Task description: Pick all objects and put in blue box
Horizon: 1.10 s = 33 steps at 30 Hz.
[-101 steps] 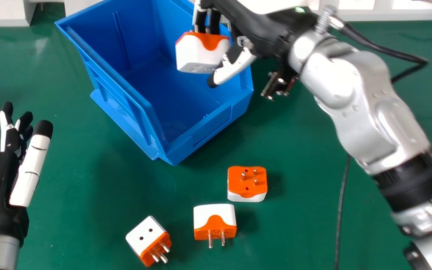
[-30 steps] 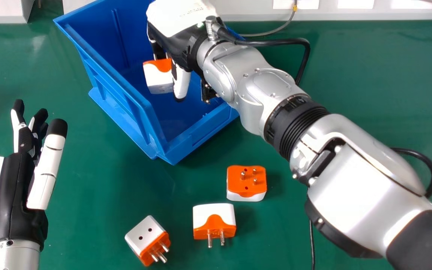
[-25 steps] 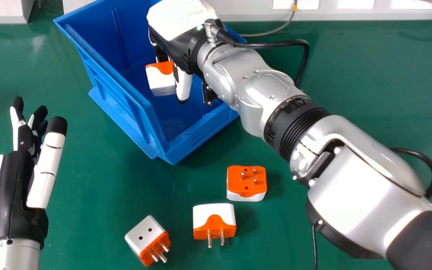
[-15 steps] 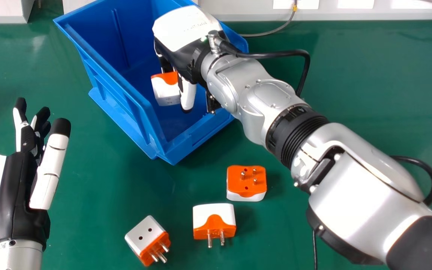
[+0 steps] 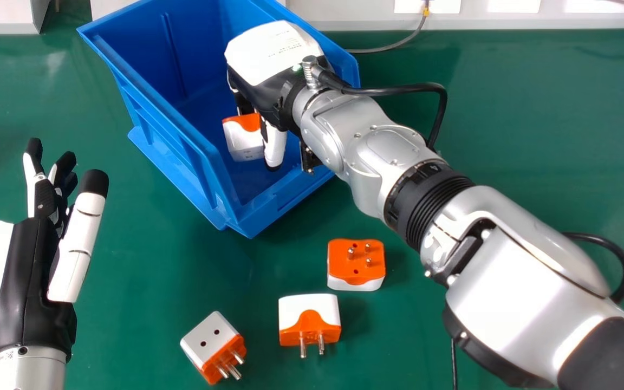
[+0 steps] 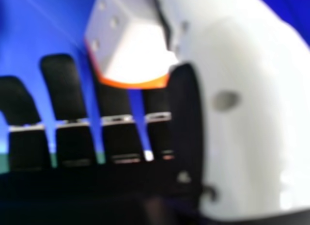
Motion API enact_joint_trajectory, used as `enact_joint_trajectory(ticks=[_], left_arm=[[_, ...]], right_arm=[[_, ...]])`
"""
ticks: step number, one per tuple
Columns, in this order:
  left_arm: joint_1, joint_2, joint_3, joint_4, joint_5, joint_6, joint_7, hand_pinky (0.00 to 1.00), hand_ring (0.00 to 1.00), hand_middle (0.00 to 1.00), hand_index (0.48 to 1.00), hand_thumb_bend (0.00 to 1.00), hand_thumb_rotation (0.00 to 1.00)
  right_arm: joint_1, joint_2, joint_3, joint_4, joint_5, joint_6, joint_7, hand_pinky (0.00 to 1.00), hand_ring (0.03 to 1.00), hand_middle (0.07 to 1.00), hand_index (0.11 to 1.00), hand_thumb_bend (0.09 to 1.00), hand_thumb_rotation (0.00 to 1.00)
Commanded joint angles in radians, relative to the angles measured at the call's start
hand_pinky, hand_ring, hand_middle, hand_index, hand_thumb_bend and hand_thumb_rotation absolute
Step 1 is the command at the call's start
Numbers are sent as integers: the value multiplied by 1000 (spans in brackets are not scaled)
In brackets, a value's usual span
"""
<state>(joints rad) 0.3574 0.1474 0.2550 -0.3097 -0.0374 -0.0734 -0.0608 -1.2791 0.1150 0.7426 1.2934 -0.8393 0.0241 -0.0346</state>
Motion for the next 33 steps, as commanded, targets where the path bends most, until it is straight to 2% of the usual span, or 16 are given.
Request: enact_joint_trajectory(ticks=[1,5,7,10,11,12,13,14,16,19,22,27,33], left_arm=[[-6,2,-4,-17,10,-11,5,936,982,980,975,683,877],[-4,2,-5,-28,12,-5,5,937,982,980,975,683,877],[-3,1,-6,-33,11,-2,4,938,983,980,976,684,877],[-12,3,-5,-14,10,-7,4,939,983,980,976,683,878],[-15,3,-5,-10,9,-8,4,940,982,979,976,686,878],[-16,3,-5,-8,9,-8,4,940,982,979,976,686,878],[-16,3,-5,-9,9,-7,3,941,982,978,976,688,878],[-17,3,-5,-10,9,-6,3,941,982,978,976,688,878],[-14,1,-7,-17,9,-5,2,942,982,977,976,687,878],[-17,3,-5,-8,4,-11,-1,942,981,977,976,683,879],[-18,2,-6,-5,6,-10,0,944,982,978,977,672,879],[-15,0,-9,-16,10,3,5,946,983,978,977,665,879],[-15,0,-11,-29,29,26,12,947,985,979,976,656,878]], right_arm=[[-9,-10,-7,-18,-3,-14,-53,311,414,471,503,518,0],[3,5,-51,-13,39,11,-107,312,410,467,503,519,0],[7,13,-63,-10,47,25,-122,279,414,473,497,519,0],[5,7,-5,-10,-7,31,-127,283,411,477,496,518,0],[4,2,18,-12,-29,31,-127,330,465,527,531,561,79],[3,-2,30,-14,-42,30,-127,330,465,527,531,561,79],[1,-4,41,-15,-54,29,-124,385,529,594,603,586,172],[0,-5,45,-15,-60,29,-122,385,529,594,603,586,172],[-3,-9,49,-14,-60,23,-118,470,629,702,715,622,313],[2,-7,33,-16,-38,29,-117,503,669,750,761,636,368],[6,-7,33,-18,-38,30,-126,581,776,872,864,675,470],[8,-7,32,-18,-39,32,-128,631,841,935,918,700,520],[5,-6,22,-19,-29,37,-116,677,887,979,957,719,555]])
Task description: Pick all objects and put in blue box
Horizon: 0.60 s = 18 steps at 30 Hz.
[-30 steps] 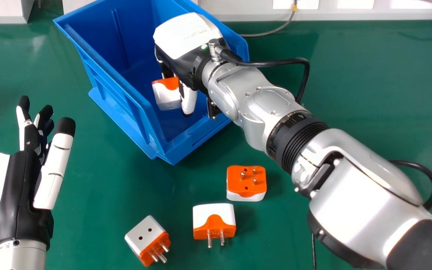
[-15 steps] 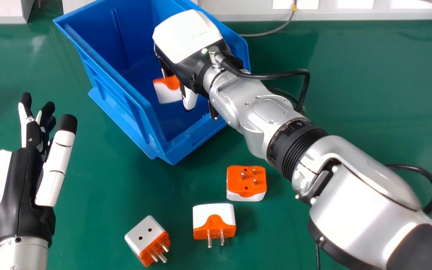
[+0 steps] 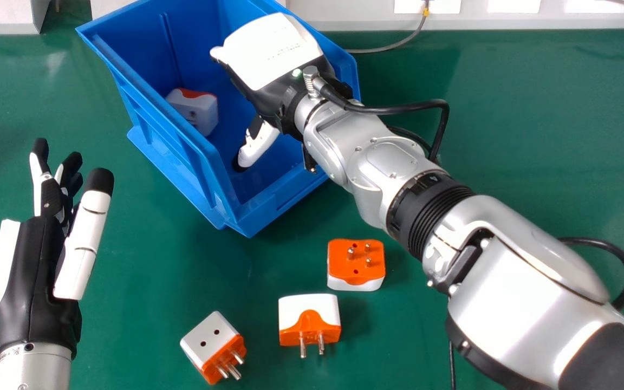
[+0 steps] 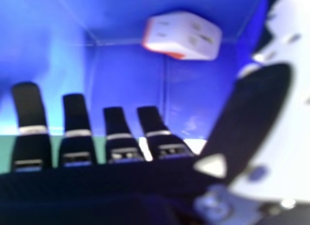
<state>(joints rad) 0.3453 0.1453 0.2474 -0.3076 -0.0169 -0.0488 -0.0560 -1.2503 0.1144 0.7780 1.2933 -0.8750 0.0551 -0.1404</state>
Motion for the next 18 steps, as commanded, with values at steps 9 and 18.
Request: enact_joint_trajectory(ticks=[9,18], left_arm=[[-4,5,-3,-31,17,2,6,945,987,979,974,665,883],[-18,11,-2,-16,27,-1,5,942,986,979,973,677,885]], right_arm=[[-32,-23,-18,-34,3,-4,-12,690,899,998,965,722,544],[-29,-83,-32,-113,5,-22,-5,697,891,1000,954,624,308]])
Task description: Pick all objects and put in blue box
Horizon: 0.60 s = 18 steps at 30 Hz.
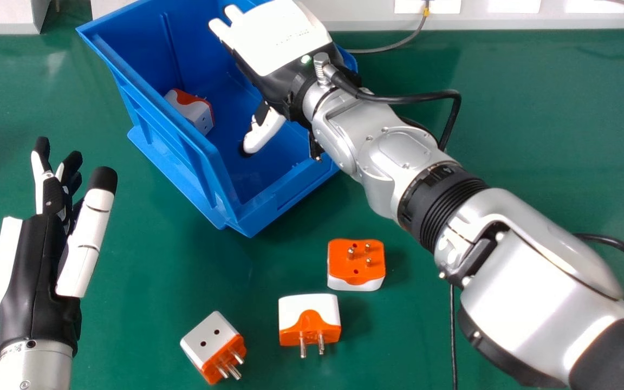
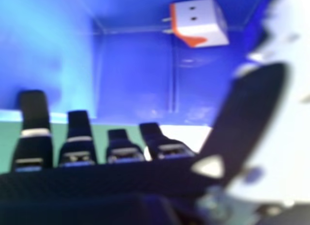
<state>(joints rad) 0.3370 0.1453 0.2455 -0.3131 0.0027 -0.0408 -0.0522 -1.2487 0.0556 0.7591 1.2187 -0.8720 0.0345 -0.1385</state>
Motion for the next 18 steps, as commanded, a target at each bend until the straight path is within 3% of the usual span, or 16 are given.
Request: enact_joint_trajectory(ticks=[1,4,11,18], left_arm=[[-11,10,0,-13,7,-4,2,942,986,978,973,679,885],[-22,14,3,-4,7,2,3,942,985,977,973,692,886],[-52,30,15,41,-3,-10,-4,938,982,975,973,702,887],[-69,41,17,49,-2,4,-8,932,979,974,973,708,885]], right_arm=[[-25,-43,-22,-71,7,-11,2,696,889,1000,949,600,296],[11,-106,-54,-201,27,-38,42,710,891,1000,940,549,209],[178,-237,-151,-607,63,-17,156,746,910,1000,938,433,68],[403,-306,-256,-995,65,56,211,809,948,1000,943,348,11]])
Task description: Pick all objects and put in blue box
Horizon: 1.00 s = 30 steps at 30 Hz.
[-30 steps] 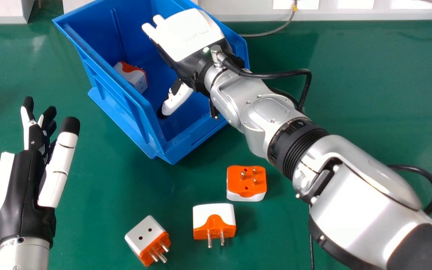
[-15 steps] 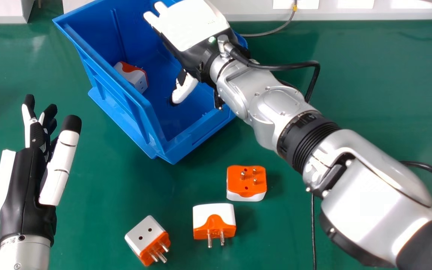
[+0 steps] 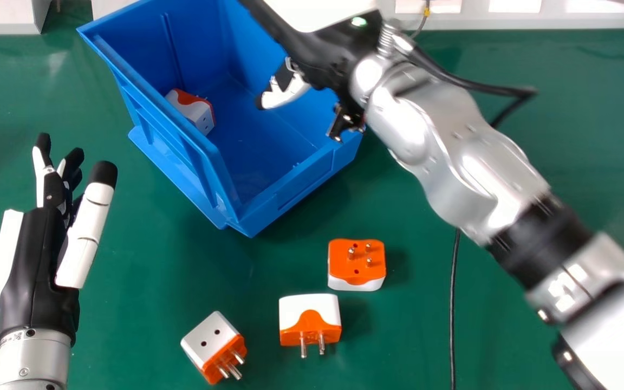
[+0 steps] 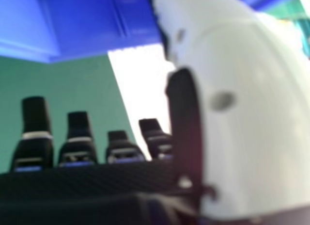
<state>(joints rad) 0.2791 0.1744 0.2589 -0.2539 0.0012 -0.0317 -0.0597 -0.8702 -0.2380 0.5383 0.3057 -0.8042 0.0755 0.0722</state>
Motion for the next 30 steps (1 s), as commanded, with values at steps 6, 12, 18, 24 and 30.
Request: enact_joint_trajectory(ticks=[6,12,18,24,30], left_arm=[[-22,17,8,9,0,-9,-2,927,979,974,973,707,888],[-18,15,9,-5,-5,2,-4,926,979,974,973,710,889],[-21,12,8,-6,-8,10,-4,926,979,974,973,717,889],[-25,14,14,12,-14,-2,-7,927,979,974,973,717,889],[-27,11,14,14,-14,-1,-4,931,979,975,973,704,888]], right_arm=[[203,-16,-78,-305,-42,85,-11,826,951,1000,938,346,1],[497,-33,-130,-566,-51,96,-47,816,939,990,928,388,0],[734,-74,-162,-688,-67,43,-87,818,936,988,930,399,12],[906,-150,-223,-732,15,-75,-74,800,920,968,926,404,92],[971,-206,-269,-675,59,-164,-68,810,919,963,929,410,163]])
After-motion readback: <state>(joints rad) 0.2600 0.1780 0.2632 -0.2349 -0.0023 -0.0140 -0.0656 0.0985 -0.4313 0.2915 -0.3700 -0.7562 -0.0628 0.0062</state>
